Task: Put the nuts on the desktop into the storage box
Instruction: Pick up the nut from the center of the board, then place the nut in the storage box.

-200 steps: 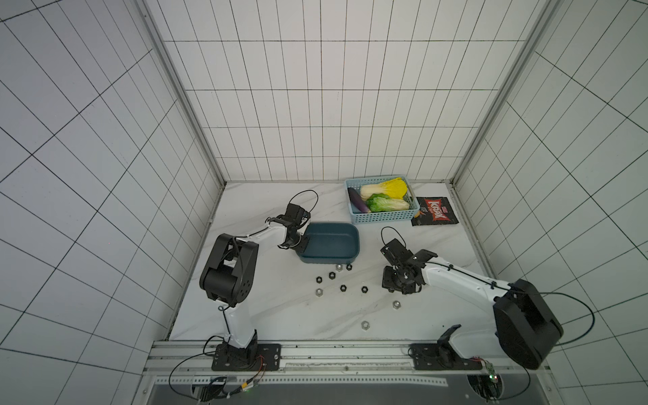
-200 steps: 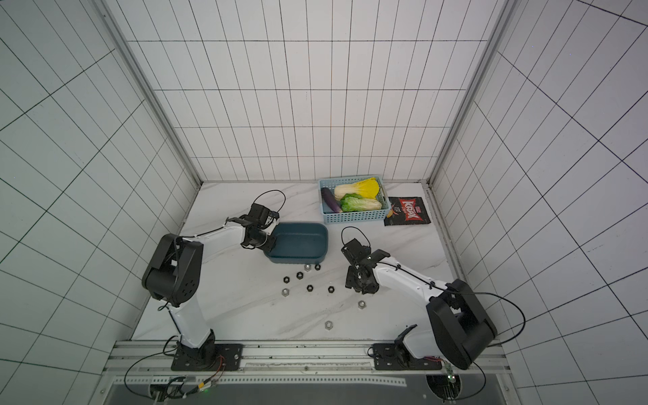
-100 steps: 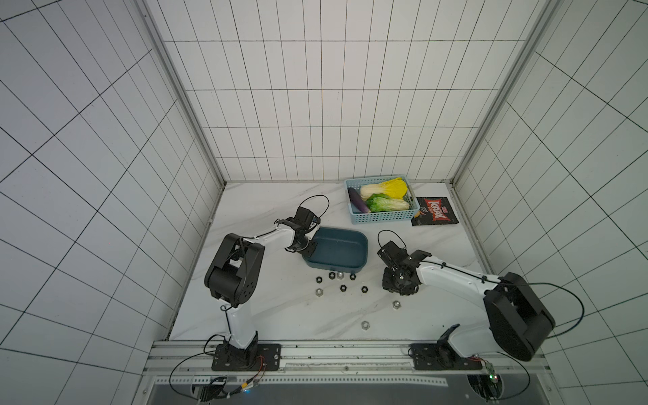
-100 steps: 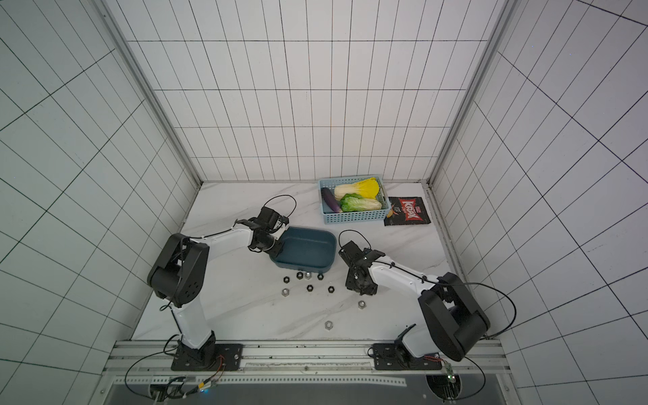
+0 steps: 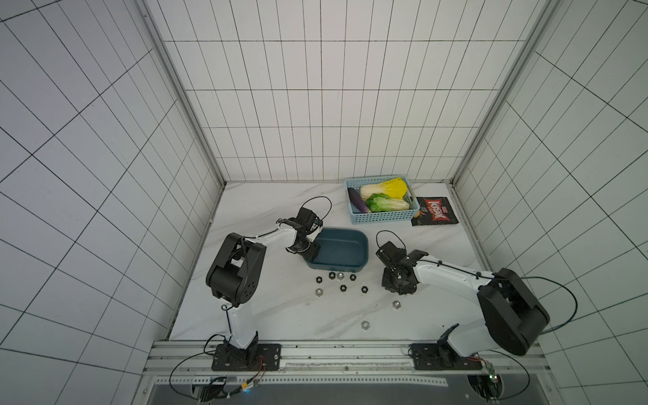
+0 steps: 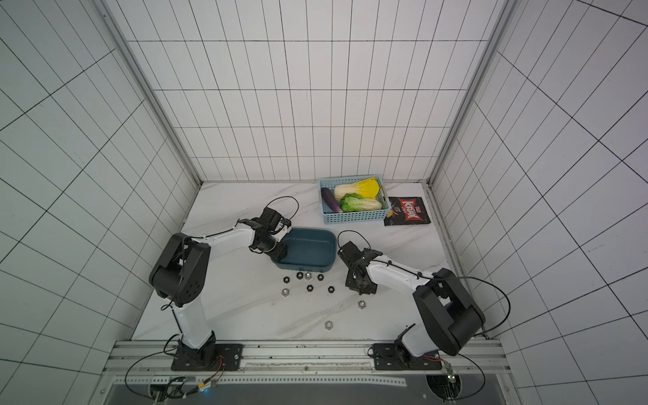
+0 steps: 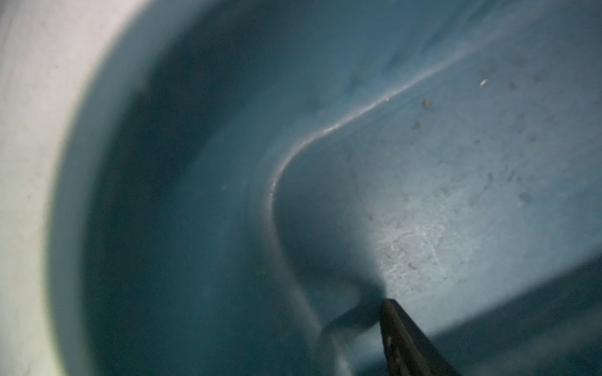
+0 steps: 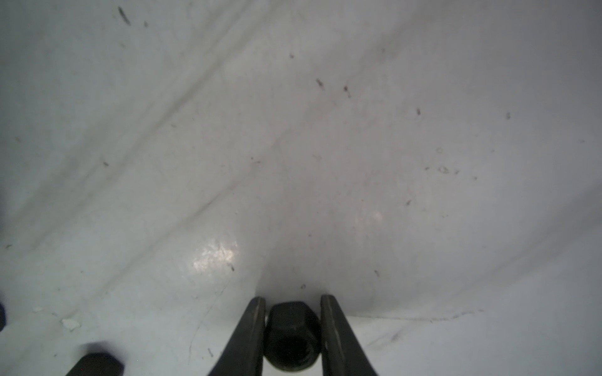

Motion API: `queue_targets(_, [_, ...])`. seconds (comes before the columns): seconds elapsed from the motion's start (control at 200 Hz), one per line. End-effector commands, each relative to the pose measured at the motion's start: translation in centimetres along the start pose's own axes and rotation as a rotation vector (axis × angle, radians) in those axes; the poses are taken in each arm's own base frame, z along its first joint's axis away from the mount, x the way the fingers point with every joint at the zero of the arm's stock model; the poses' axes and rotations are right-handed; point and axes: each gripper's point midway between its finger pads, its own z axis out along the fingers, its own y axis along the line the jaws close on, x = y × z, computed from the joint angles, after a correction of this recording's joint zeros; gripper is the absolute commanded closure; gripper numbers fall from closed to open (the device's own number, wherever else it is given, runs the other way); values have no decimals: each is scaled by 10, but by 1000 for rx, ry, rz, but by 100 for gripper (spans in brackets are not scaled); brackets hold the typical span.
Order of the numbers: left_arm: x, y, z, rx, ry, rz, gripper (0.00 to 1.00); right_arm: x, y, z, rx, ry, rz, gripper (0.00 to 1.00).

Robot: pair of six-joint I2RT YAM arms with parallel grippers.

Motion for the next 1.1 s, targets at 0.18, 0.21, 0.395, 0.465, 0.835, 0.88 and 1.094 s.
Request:
queue_targets(0.18, [-34, -4, -47, 52, -103, -15, 19, -1, -2, -16, -28, -34, -2, 79])
queue_targets(0.21, [-35, -4, -52, 57, -114, -20, 16, -3, -1, -20, -31, -42, -10, 79])
queue_targets(0.395, [-36, -6, -90, 100, -181, -28, 6, -24, 12, -53, -78, -107, -59, 79])
queue_targets(0.465, [-34, -4, -103, 123, -213, -39, 3, -34, 22, -67, -116, -140, -63, 79])
queue_targets(0.835, [-1, 16, -148, 317, -328, -100, 2, -76, 89, -118, -239, -220, -173, 78])
queue_targets(0.88, [4, 19, -148, 343, -326, -113, 2, -80, 100, -122, -250, -226, -191, 78])
queue_targets(1.094, [25, 33, -136, 375, -326, -151, 3, -95, 145, -115, -251, -240, -277, 78])
